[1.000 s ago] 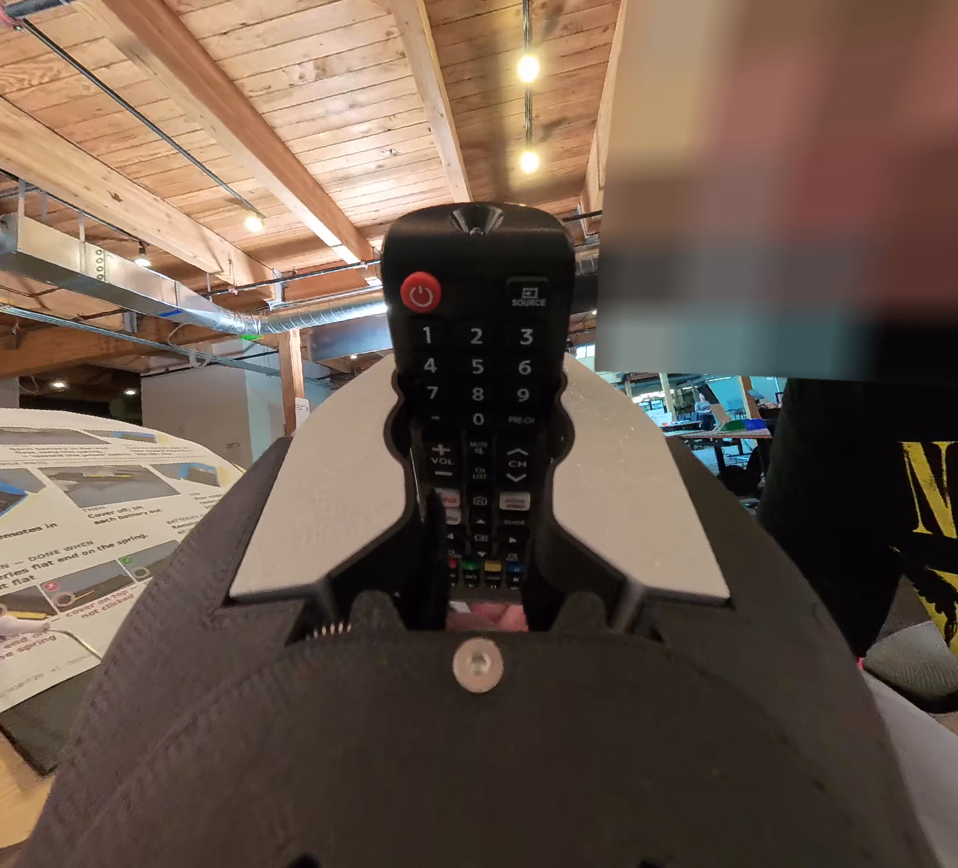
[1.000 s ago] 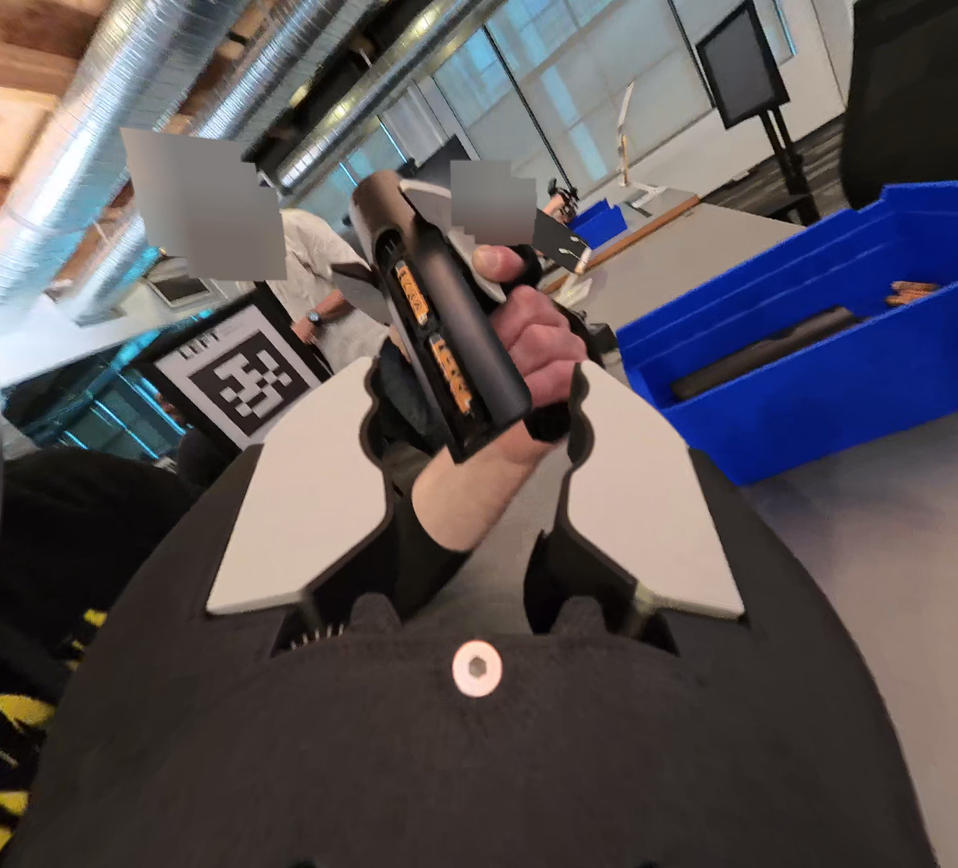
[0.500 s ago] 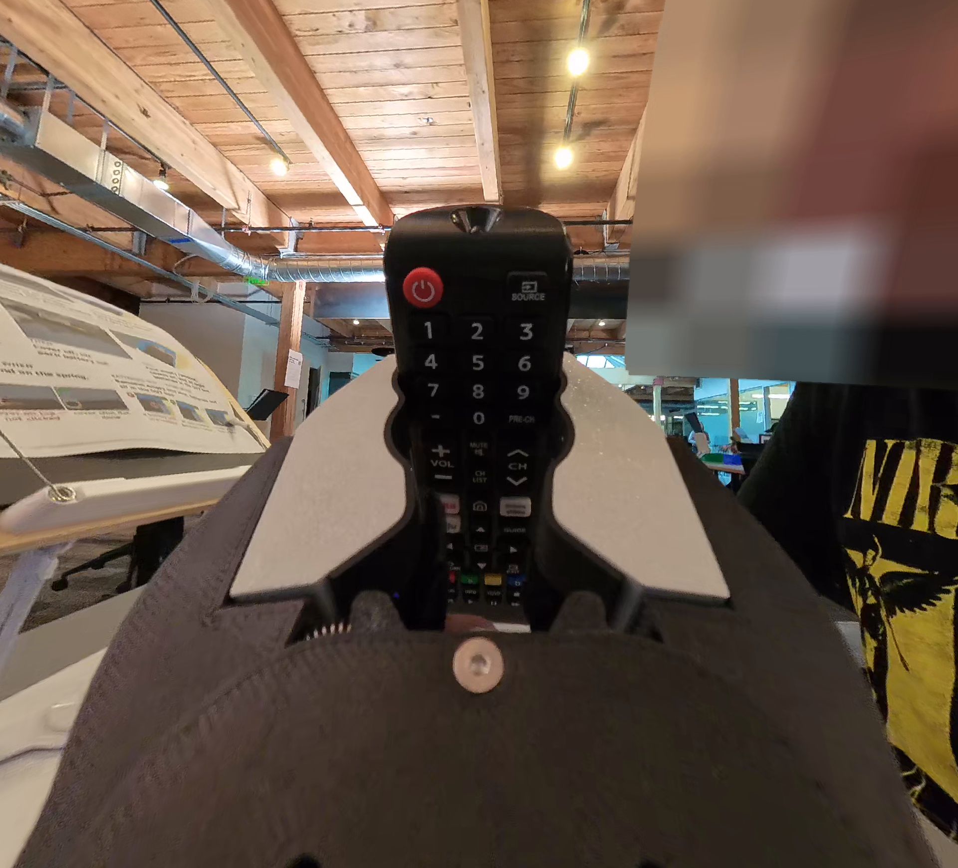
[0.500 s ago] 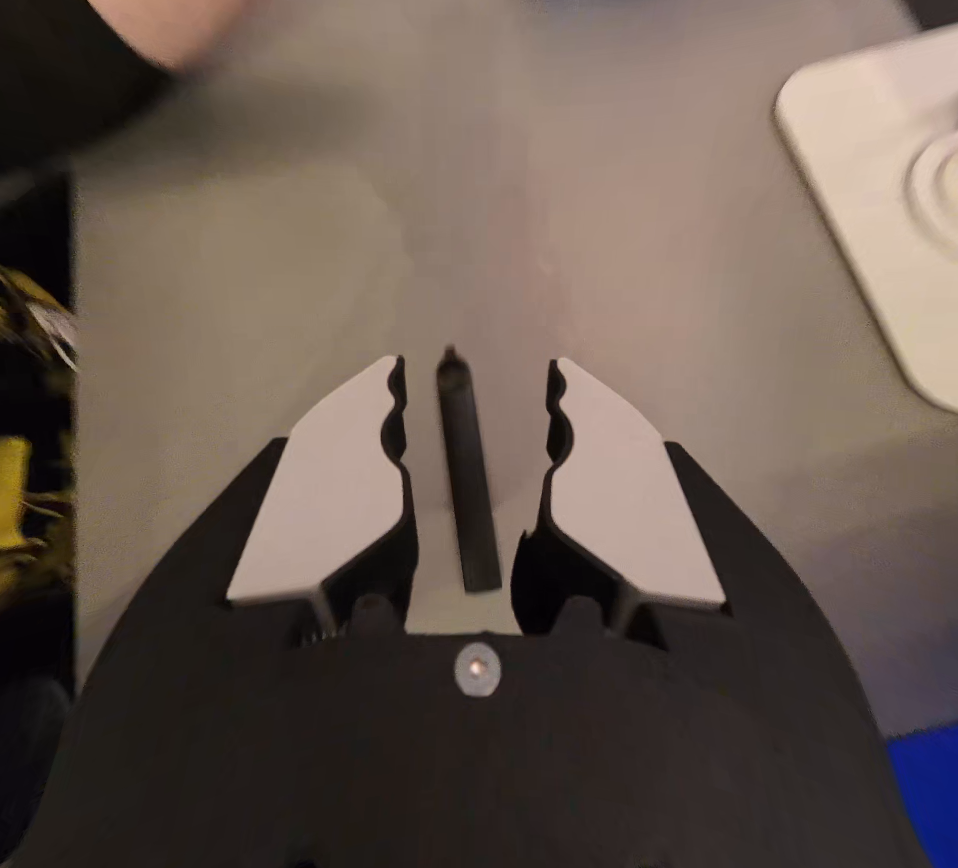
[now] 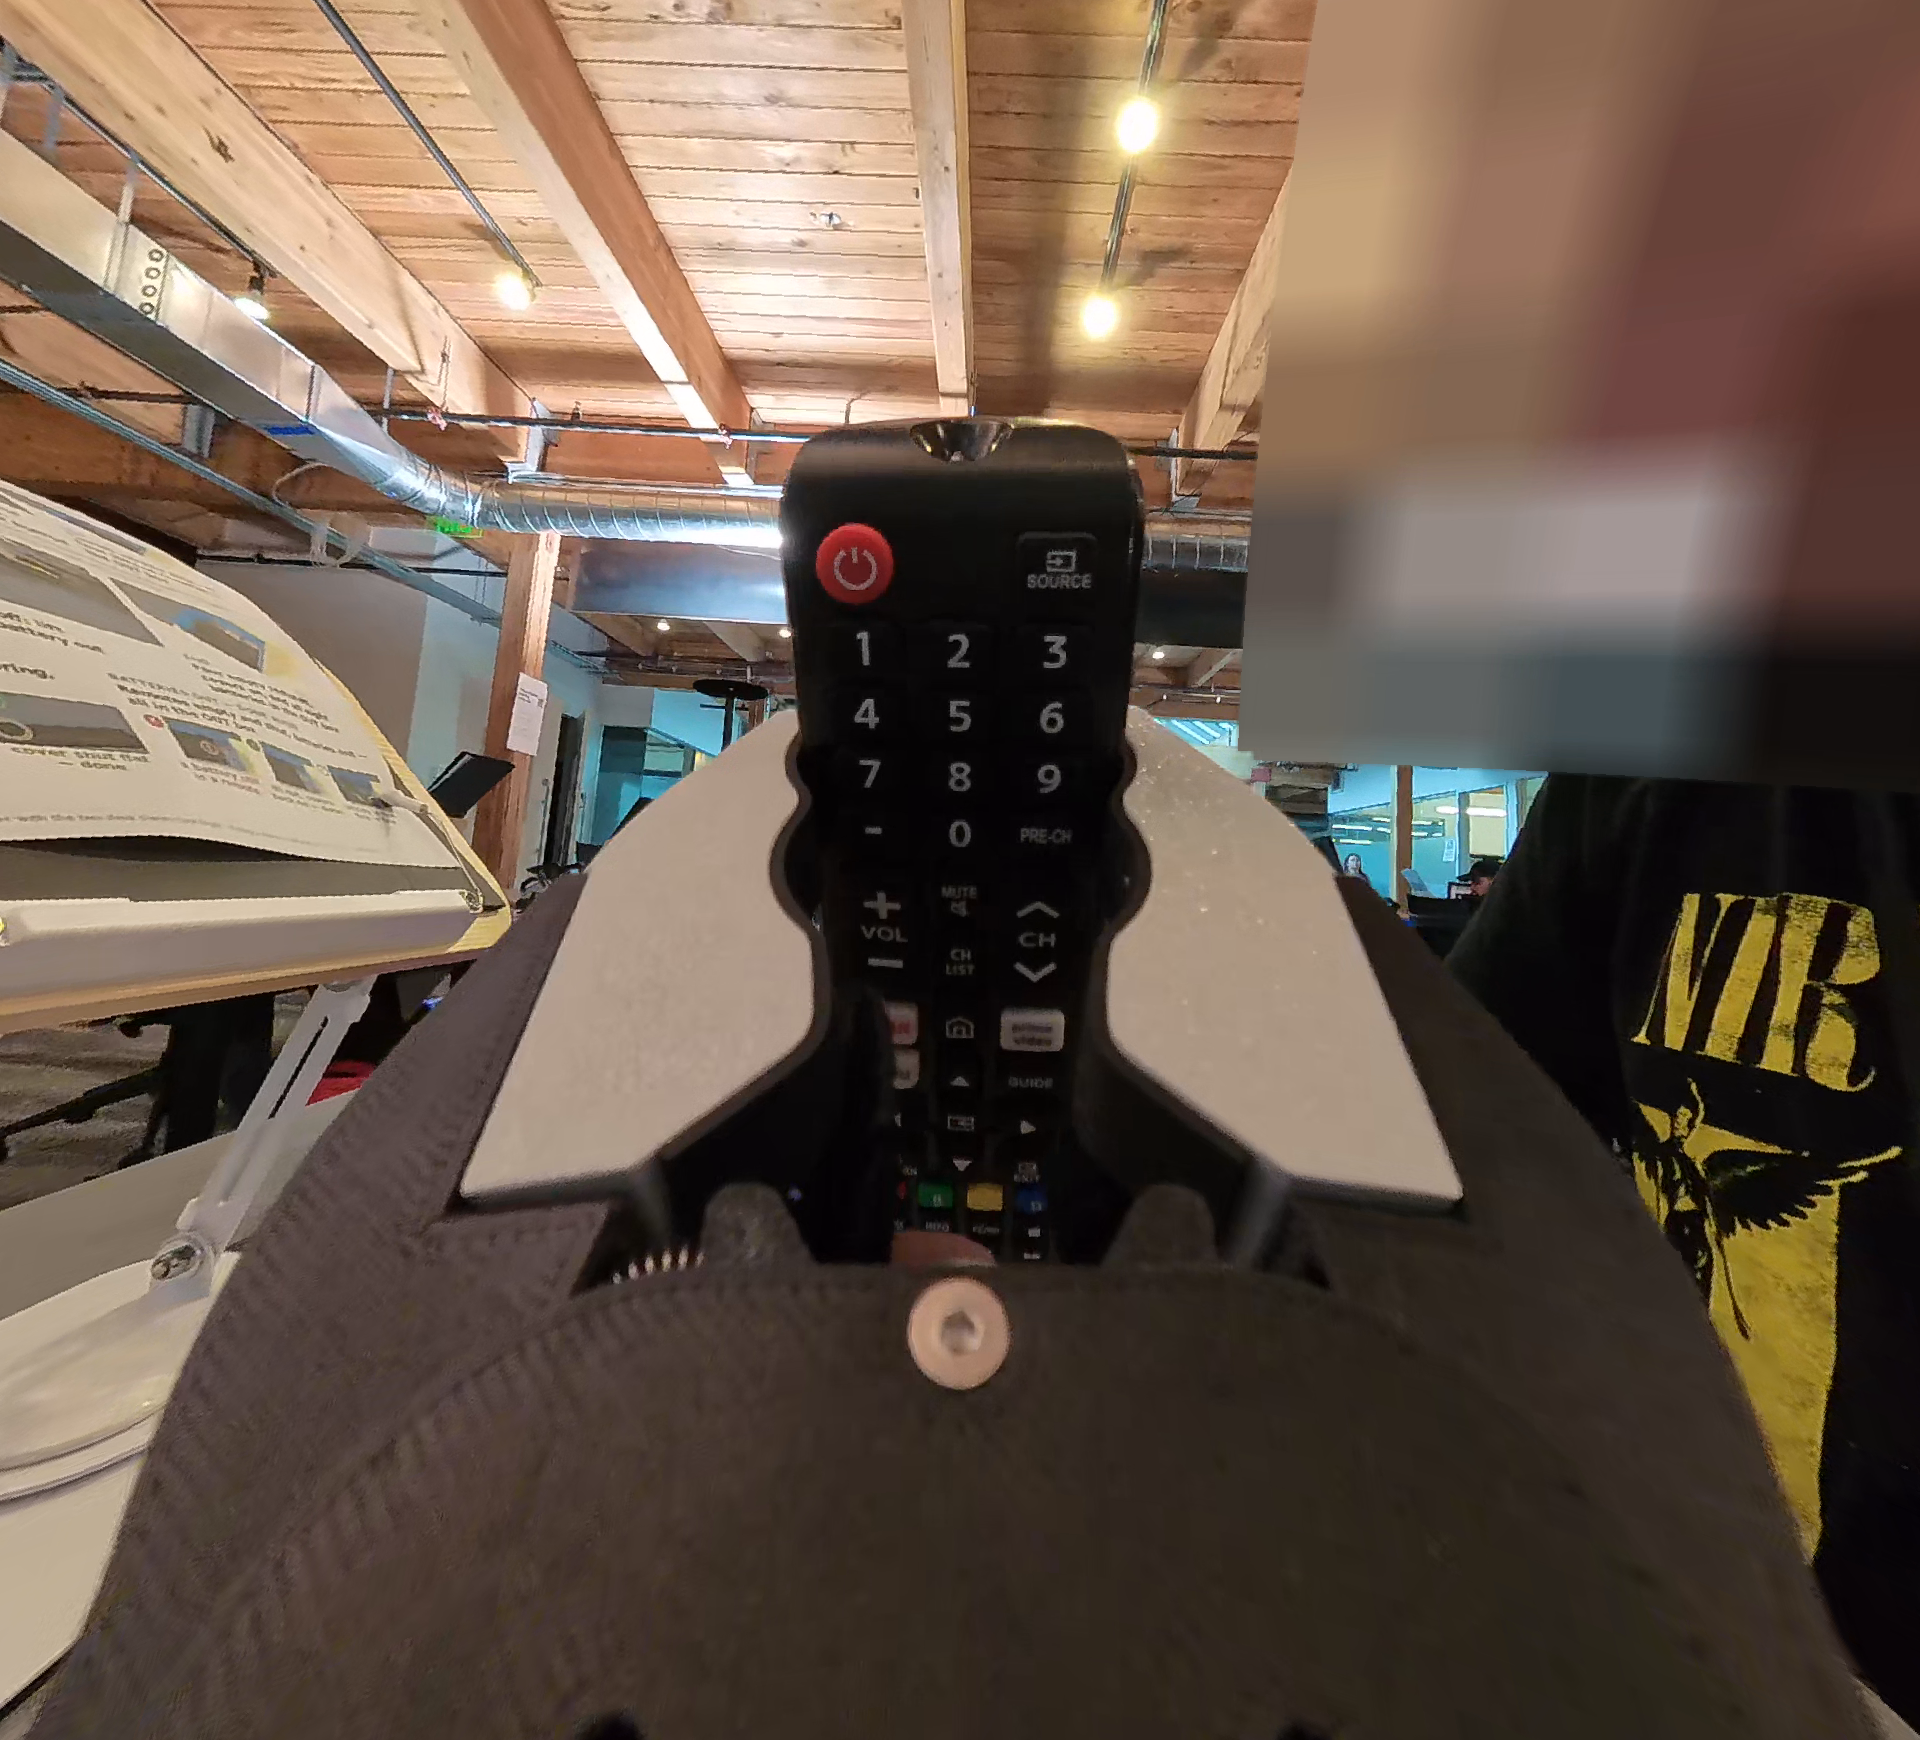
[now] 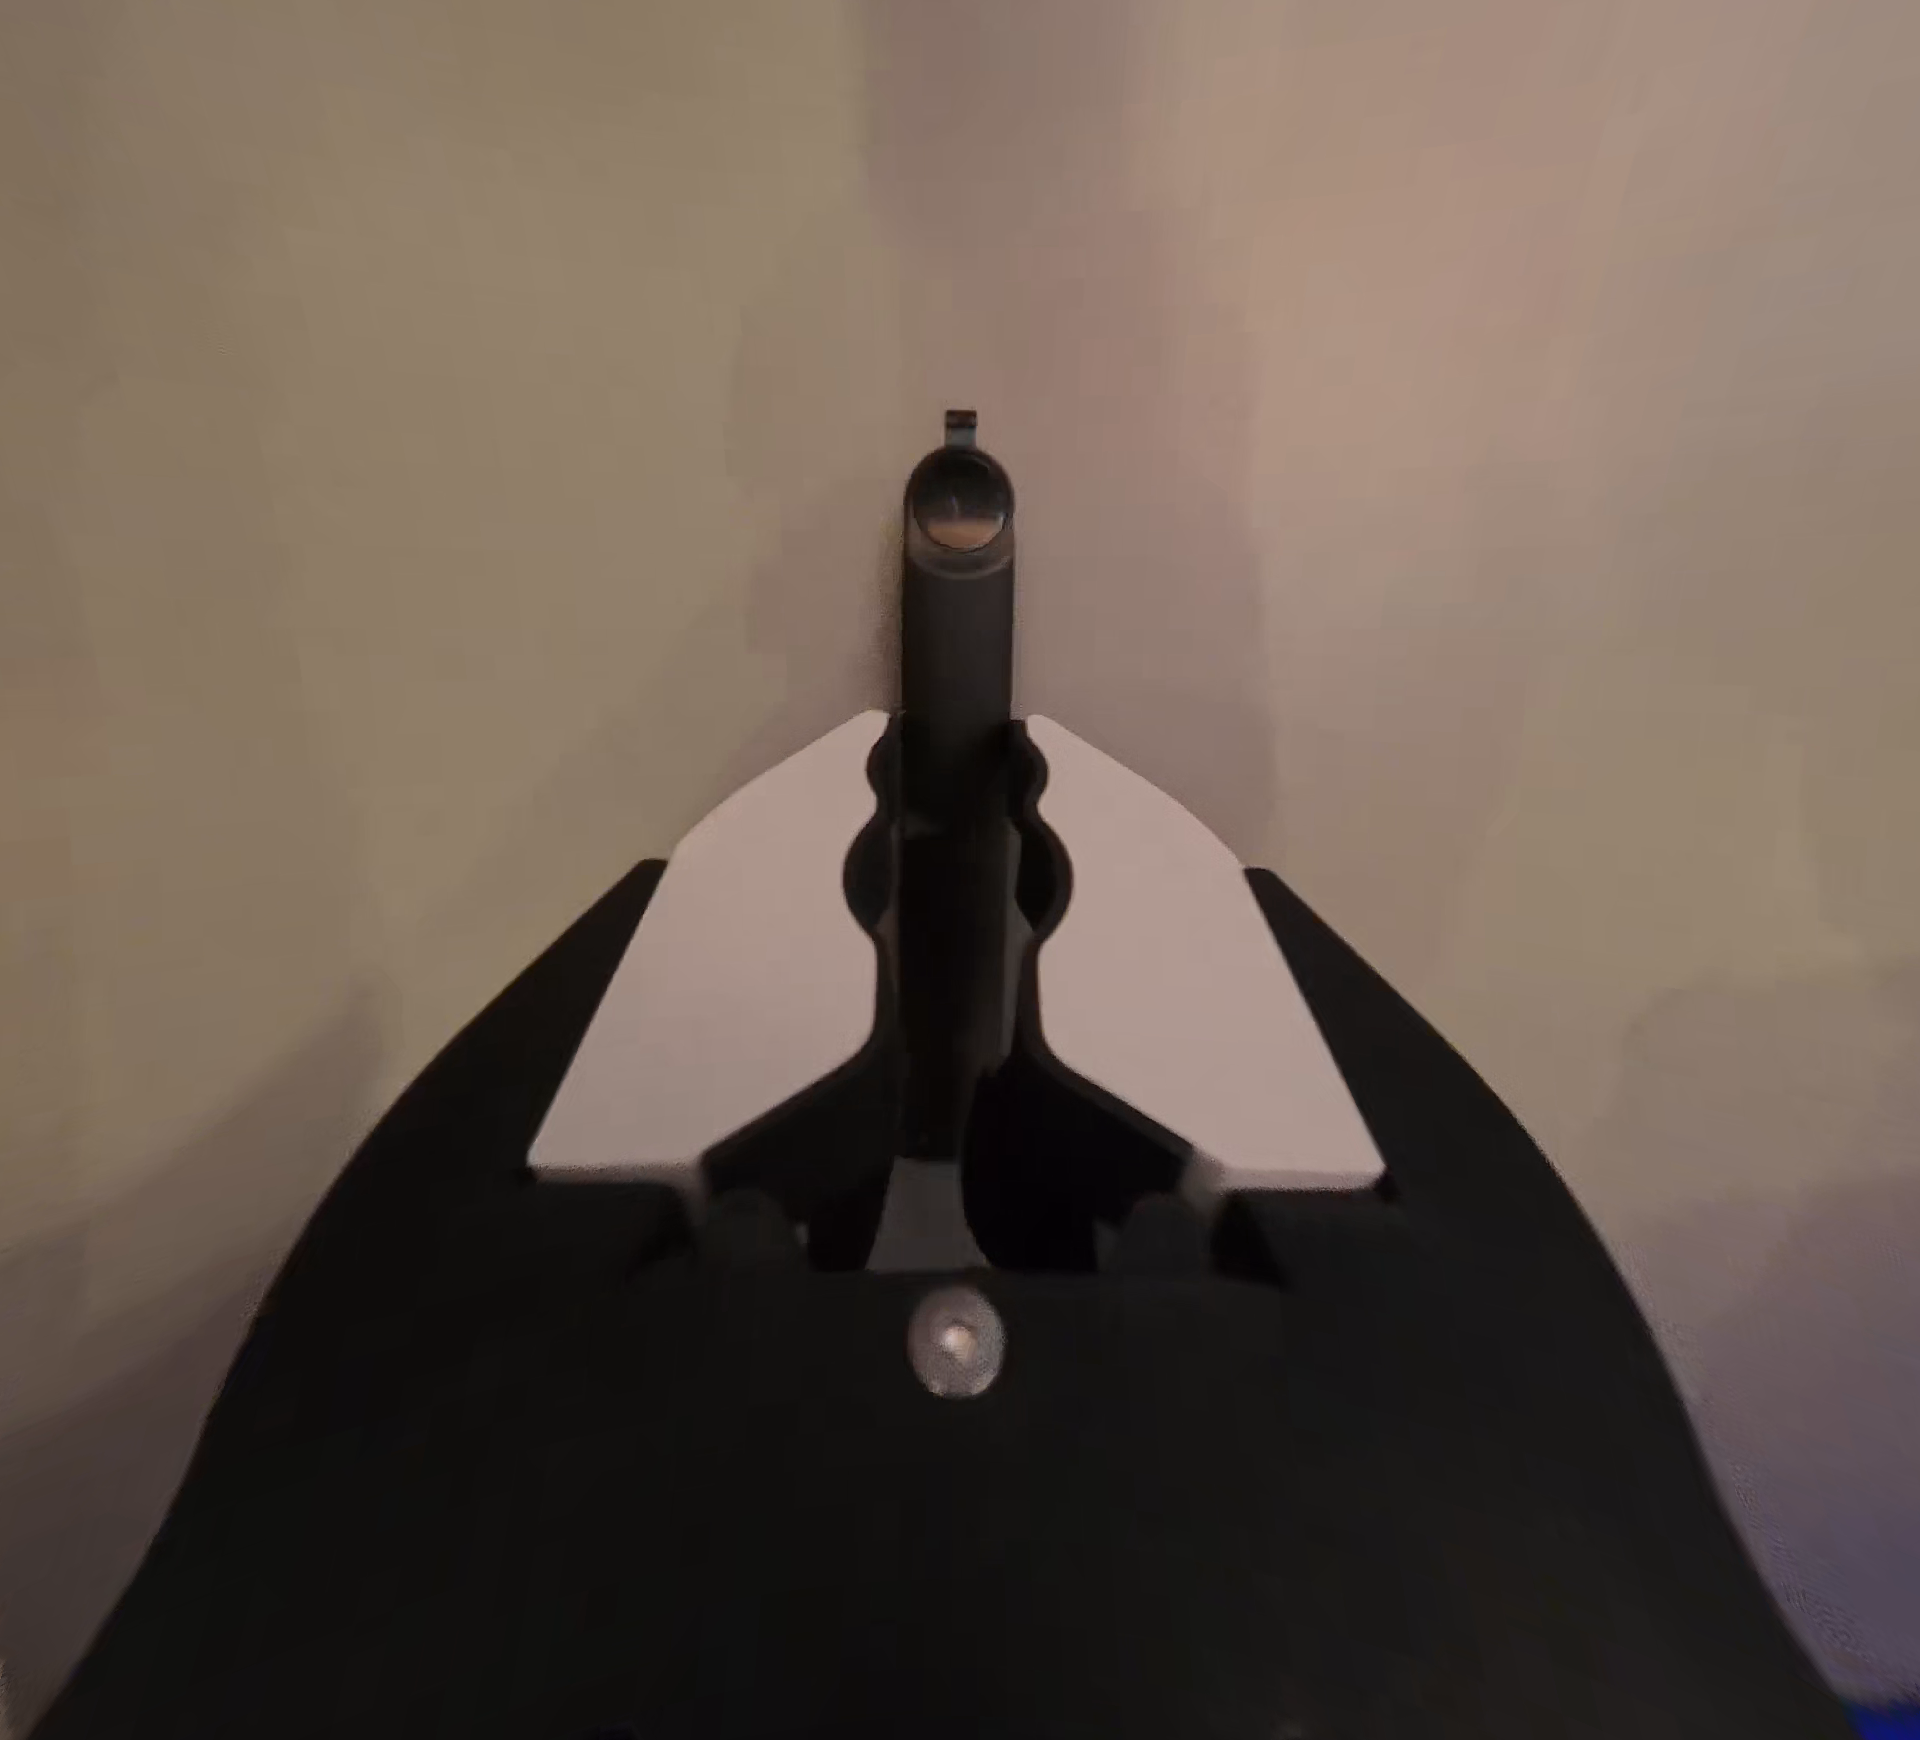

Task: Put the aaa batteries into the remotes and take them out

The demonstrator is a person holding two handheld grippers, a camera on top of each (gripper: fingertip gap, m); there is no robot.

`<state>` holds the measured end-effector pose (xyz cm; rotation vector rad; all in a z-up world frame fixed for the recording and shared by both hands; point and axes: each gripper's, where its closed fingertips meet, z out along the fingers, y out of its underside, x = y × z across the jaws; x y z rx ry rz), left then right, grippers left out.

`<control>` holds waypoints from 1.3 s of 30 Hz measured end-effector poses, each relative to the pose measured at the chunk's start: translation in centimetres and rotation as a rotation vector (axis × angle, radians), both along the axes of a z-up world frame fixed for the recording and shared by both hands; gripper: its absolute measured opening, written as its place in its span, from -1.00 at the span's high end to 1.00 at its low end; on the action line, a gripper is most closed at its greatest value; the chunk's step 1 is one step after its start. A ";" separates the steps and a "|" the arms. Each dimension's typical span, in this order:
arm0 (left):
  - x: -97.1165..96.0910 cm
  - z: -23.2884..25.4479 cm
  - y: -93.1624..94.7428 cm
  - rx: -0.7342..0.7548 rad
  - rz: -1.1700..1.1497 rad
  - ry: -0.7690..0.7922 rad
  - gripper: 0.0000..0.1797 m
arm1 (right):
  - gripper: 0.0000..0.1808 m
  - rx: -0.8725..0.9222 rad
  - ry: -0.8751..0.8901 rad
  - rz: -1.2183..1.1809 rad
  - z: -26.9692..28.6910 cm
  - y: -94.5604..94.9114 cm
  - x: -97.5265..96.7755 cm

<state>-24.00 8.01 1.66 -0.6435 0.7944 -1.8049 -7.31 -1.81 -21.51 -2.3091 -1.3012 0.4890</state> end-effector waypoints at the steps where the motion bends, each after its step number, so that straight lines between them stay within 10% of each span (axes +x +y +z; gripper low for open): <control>1: -0.1 0.1 0.0 -0.004 -0.004 -0.008 0.43 | 0.79 0.001 0.063 -0.004 0.7 0.1 -0.4; 10: 0.4 0.7 -0.6 -0.019 -0.034 -0.066 0.43 | 0.79 0.291 0.671 -0.052 17.4 4.9 -8.8; 39: 1.0 1.5 -1.1 -0.075 -0.074 -0.128 0.43 | 0.76 0.380 0.587 0.029 18.2 8.0 -15.5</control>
